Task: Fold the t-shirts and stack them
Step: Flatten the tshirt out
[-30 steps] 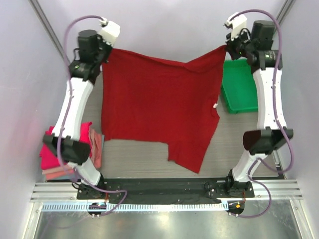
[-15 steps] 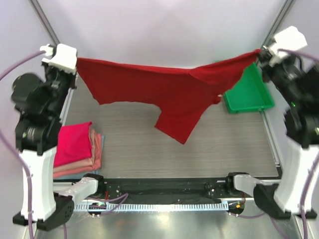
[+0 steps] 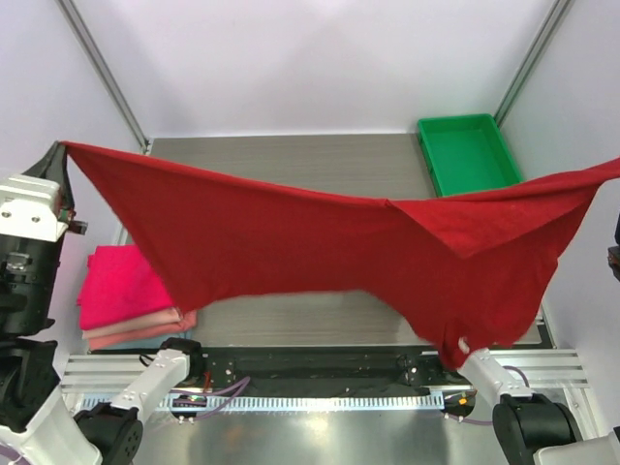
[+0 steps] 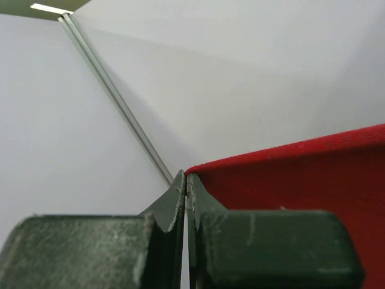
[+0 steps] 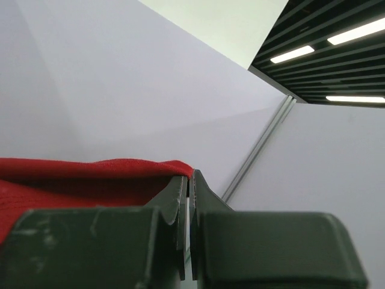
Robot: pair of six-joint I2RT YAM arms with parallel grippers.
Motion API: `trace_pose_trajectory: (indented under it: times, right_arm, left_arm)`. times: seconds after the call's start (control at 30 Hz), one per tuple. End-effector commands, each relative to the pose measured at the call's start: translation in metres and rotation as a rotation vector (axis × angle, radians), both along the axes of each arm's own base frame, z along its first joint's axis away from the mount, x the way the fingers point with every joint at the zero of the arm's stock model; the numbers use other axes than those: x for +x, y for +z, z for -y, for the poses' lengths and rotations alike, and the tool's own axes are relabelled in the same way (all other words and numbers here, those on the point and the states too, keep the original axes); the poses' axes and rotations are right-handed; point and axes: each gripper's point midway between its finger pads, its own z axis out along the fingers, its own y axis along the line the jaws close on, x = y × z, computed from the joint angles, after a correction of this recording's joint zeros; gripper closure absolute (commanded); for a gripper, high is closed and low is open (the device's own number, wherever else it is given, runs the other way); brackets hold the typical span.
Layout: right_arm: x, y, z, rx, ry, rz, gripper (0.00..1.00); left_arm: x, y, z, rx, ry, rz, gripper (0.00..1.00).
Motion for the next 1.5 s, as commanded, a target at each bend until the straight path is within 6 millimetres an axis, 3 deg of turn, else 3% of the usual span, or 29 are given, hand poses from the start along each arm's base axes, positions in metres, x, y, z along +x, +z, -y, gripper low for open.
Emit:
trace_pose_trajectory:
  times: [0.0,0.1,0.2,0.23,0.3,0.33,0.37,0.43,0.47,0.53,0.63,0.67,0.7,0.8,0.83,0.9,0.93,1.0,1.03,1.07,1.13,1.17,1.23,1.27,1.3,1.37,1.4,1.43,1.47]
  right_arm:
    - [0.06,0.002,0.015,-0.005,-0.092,-0.062,0.99]
    - [0.105,-0.009,0.014,-0.024,-0.093,-0.123,0.99]
    - [0.154,-0.032,0.011,-0.054,-0.078,-0.198,0.99]
    - [0.168,-0.039,0.01,-0.064,-0.075,-0.217,0.99]
    - [0.206,-0.063,0.009,-0.071,-0.071,-0.281,0.99]
    - [0.218,-0.072,0.008,-0.074,-0.066,-0.302,0.99]
    - [0.244,-0.092,0.007,-0.079,-0.057,-0.353,0.99]
    - [0.268,-0.116,0.006,-0.08,-0.046,-0.408,0.99]
    - [0.288,-0.139,0.004,-0.083,-0.037,-0.457,0.99]
    - [0.32,-0.177,0.001,-0.089,-0.018,-0.539,0.99]
    - [0.37,-0.255,0.0,-0.105,-0.007,-0.685,0.99]
    - [0.383,-0.284,0.001,-0.109,-0.006,-0.729,0.99]
    - [0.403,-0.319,0.001,-0.122,-0.003,-0.795,0.99]
    - [0.435,-0.374,0.002,-0.134,-0.004,-0.879,0.99]
    - [0.454,-0.412,0.005,-0.134,-0.015,-0.954,0.99]
    - [0.478,-0.424,0.009,-0.129,-0.038,-0.963,0.99]
    - [0.5,-0.445,0.015,-0.12,-0.072,-0.989,0.99]
    - [0.523,-0.463,0.019,-0.108,-0.101,-1.012,0.99]
    - [0.54,-0.449,0.021,-0.087,-0.115,-0.975,0.99]
    - [0.556,-0.482,0.025,-0.08,-0.138,-1.027,0.99]
    - [0.575,-0.493,0.028,-0.065,-0.156,-1.035,0.99]
    - [0.593,-0.505,0.031,-0.044,-0.174,-1.045,0.99]
    - [0.609,-0.513,0.032,-0.027,-0.185,-1.044,0.99]
    - [0.619,-0.501,0.032,-0.012,-0.184,-1.01,0.99]
    - [0.626,-0.522,0.031,-0.008,-0.182,-1.033,0.99]
    - [0.638,-0.512,0.031,0.0,-0.178,-0.99,0.99]
    - [0.644,-0.528,0.031,0.001,-0.18,-1.004,0.99]
    - [0.647,-0.529,0.031,0.003,-0.178,-0.997,0.99]
    - [0.655,-0.518,0.011,-0.003,-0.153,-0.953,0.99]
  left_arm:
    - [0.033,-0.001,-0.002,0.058,0.05,-0.05,1.0]
    - [0.068,-0.019,0.003,0.099,0.053,-0.133,1.0]
    - [0.105,-0.052,0.011,0.124,0.038,-0.238,1.0]
    - [0.123,-0.077,0.02,0.143,0.002,-0.301,1.0]
    - [0.141,-0.096,0.027,0.16,-0.019,-0.33,1.0]
    - [0.157,-0.124,0.03,0.178,-0.025,-0.393,1.0]
    - [0.168,-0.134,0.032,0.185,-0.027,-0.407,1.0]
    - [0.191,-0.172,0.034,0.211,-0.029,-0.491,1.0]
    - [0.2,-0.184,0.037,0.222,-0.034,-0.514,1.0]
    - [0.225,-0.231,0.041,0.245,-0.044,-0.626,1.0]
    - [0.258,-0.301,0.045,0.278,-0.056,-0.785,1.0]
    - [0.265,-0.313,0.047,0.28,-0.061,-0.807,1.0]
    - [0.28,-0.345,0.05,0.287,-0.068,-0.878,1.0]
    - [0.302,-0.39,0.059,0.27,-0.099,-0.969,1.0]
    - [0.318,-0.413,0.06,0.27,-0.092,-1.022,1.0]
    - [0.34,-0.425,0.059,0.253,-0.061,-1.05,1.0]
    - [0.352,-0.456,0.055,0.265,-0.026,-1.113,1.0]
    - [0.37,-0.461,0.055,0.253,-0.009,-1.116,1.0]
    - [0.378,-0.486,0.053,0.257,0.0,-1.161,1.0]
    - [0.385,-0.49,0.047,0.254,0.043,-1.166,1.0]
    - [0.406,-0.489,0.042,0.233,0.08,-1.146,1.0]
    - [0.413,-0.511,0.037,0.237,0.099,-1.184,1.0]
    - [0.436,-0.498,0.028,0.213,0.142,-1.141,1.0]
    - [0.444,-0.502,0.025,0.203,0.156,-1.14,1.0]
    - [0.451,-0.516,0.022,0.194,0.167,-1.159,1.0]
    - [0.47,-0.504,0.014,0.183,0.191,-1.12,1.0]
    - [0.475,-0.52,0.01,0.188,0.211,-1.139,1.0]
    - [0.481,-0.516,0.007,0.189,0.218,-1.124,1.0]
    - [0.491,-0.503,0.004,0.179,0.229,-1.087,1.0]
